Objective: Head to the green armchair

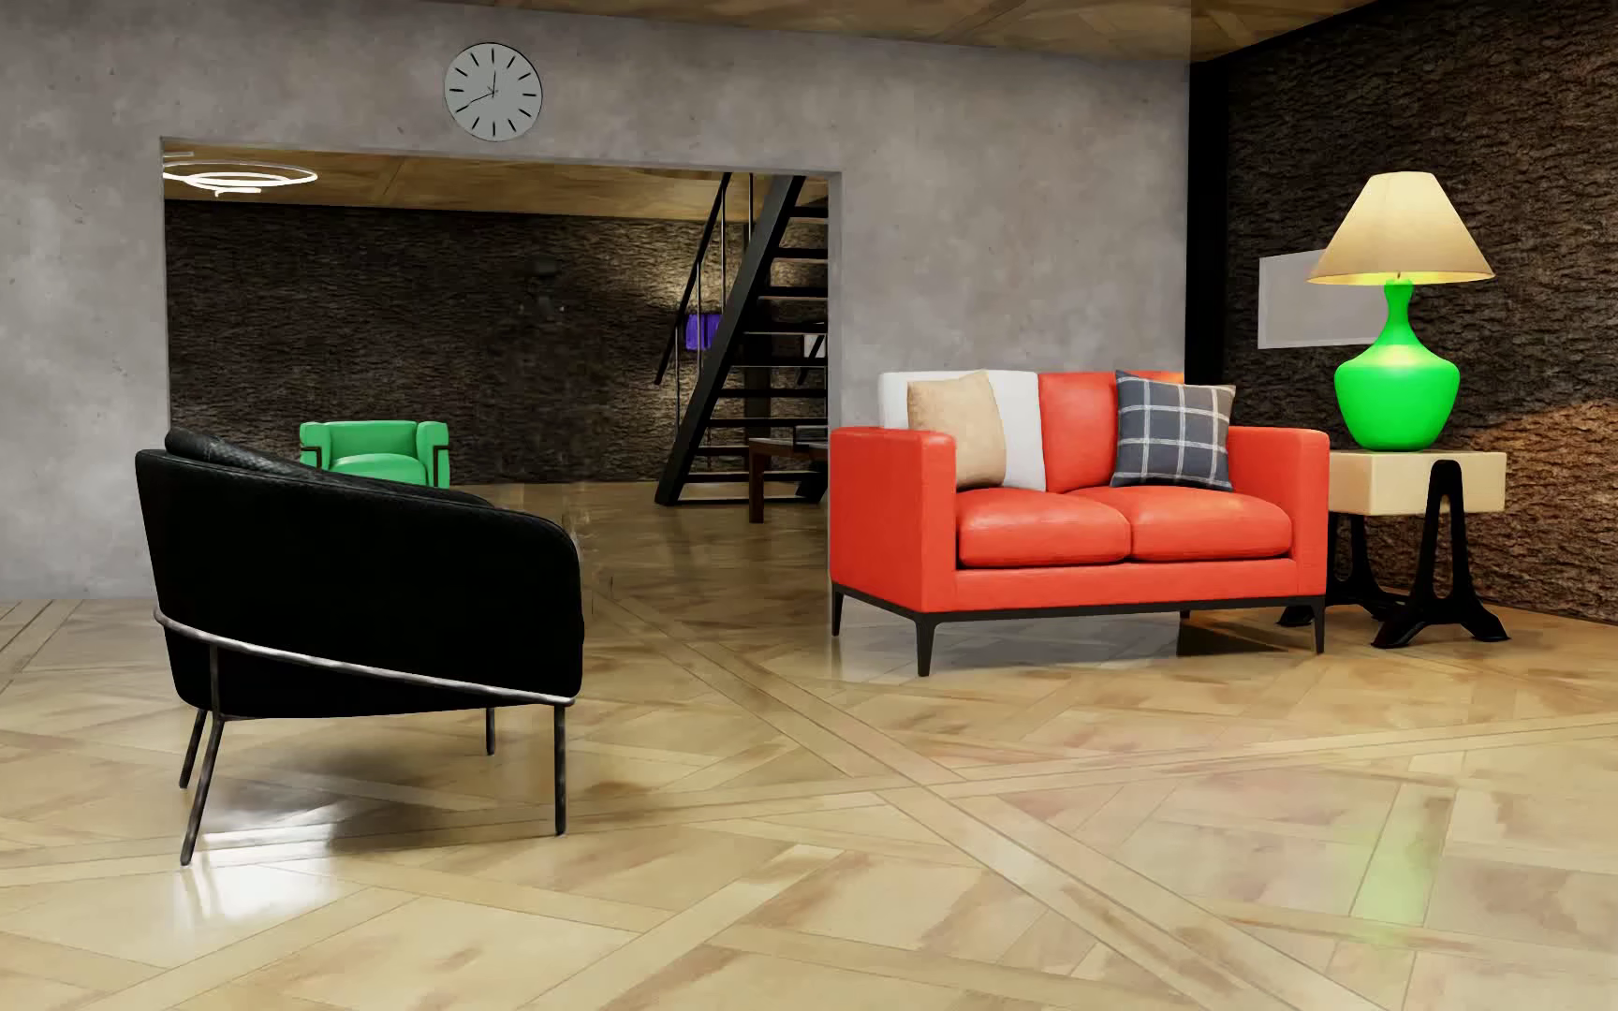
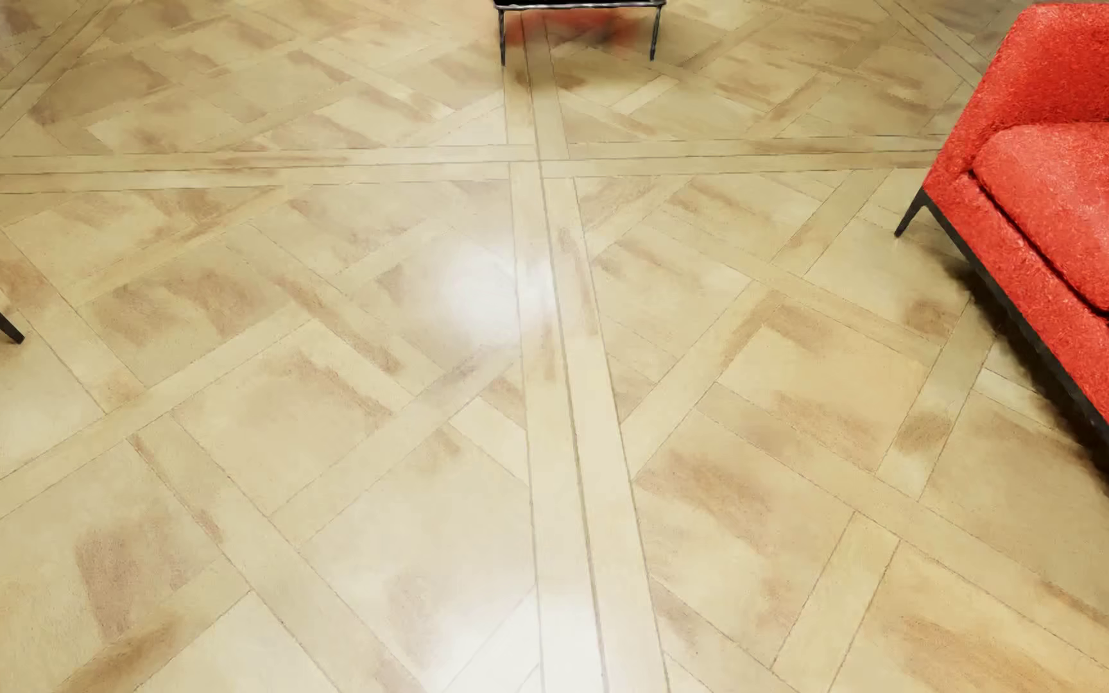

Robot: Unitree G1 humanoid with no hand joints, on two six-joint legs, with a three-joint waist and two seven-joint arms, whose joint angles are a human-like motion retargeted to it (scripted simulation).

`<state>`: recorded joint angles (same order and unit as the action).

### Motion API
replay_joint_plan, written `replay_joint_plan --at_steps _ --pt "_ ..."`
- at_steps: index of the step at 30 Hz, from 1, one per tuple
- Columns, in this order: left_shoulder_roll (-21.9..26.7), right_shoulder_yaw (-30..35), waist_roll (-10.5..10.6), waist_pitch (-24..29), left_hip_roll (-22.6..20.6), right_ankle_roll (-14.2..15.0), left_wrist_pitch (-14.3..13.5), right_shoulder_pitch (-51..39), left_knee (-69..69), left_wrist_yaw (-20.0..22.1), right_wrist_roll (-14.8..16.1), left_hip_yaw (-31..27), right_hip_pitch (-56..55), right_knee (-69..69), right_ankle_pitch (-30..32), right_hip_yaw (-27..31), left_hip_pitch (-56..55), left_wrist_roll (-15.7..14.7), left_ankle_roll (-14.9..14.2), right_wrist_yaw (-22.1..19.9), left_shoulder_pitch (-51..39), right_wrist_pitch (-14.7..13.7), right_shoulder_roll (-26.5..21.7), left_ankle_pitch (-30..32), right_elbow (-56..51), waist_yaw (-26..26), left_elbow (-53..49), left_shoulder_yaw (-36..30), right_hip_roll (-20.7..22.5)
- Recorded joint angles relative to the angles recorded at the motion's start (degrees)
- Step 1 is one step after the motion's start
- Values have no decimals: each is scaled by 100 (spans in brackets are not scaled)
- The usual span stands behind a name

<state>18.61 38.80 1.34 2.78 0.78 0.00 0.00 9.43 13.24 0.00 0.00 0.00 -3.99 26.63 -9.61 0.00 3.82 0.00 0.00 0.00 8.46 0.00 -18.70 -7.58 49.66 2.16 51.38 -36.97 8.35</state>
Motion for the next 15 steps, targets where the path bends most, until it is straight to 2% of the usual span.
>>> replay_joint_plan --at_steps 1,2,3,4,5,6,8,9,10,13,15 --pt "15 27 5 -21 23 0 0 -47 130 0 0 0 -145 80 94 0 -152 0 0 0 37 0 14 -137 9 -150 73 383 60" --pt "-14 14 84 -102 32 0 0 75 -372 0 0 0 -93 151 51 0 69 0 0 0 217 0 -8 -432 -47 180 51 547 144" --pt "29 27 17 -14 -10 0 0 1 1524 0 0 0 -124 209 118 0 -233 0 0 0 193 0 -30 -1152 -98 -26 31 422 100" --pt "26 57 23 43 4 0 0 -12 1914 0 0 0 -86 304 70 0 -497 0 0 0 258 0 -45 -1292 -189 -12 33 459 130" --pt "39 -98 74 129 72 0 0 0 2606 0 0 0 84 214 -242 0 -892 0 0 0 316 0 -74 -1244 -352 65 -24 431 194" --pt "-39 145 154 325 161 0 0 -104 3289 0 0 0 356 253 -386 0 -1139 0 0 0 373 0 -158 -1090 -366 81 119 551 264" --pt "-85 137 109 366 180 0 0 -253 4047 0 0 0 650 170 -656 0 -1773 0 0 0 542 0 -181 -995 -388 548 73 510 101" --pt "-43 98 -1 316 176 0 0 -399 3947 0 0 0 672 81 -811 0 -2218 0 0 0 587 0 -146 -961 -342 786 98 455 27" --pt "-23 79 11 384 218 0 0 -449 3542 0 0 0 1032 -112 -999 0 -2349 0 0 0 711 0 -148 -868 -446 905 121 384 9" --pt "13 -138 -41 410 269 0 0 -721 2631 0 0 0 1710 -356 -1782 0 -3160 0 0 0 862 0 -145 25 -570 1168 402 579 -128" --pt "7 -220 -43 443 330 0 0 -857 2221 0 0 0 2063 -370 -2038 0 -3496 0 0 0 847 0 -179 240 -597 1418 588 566 -183"
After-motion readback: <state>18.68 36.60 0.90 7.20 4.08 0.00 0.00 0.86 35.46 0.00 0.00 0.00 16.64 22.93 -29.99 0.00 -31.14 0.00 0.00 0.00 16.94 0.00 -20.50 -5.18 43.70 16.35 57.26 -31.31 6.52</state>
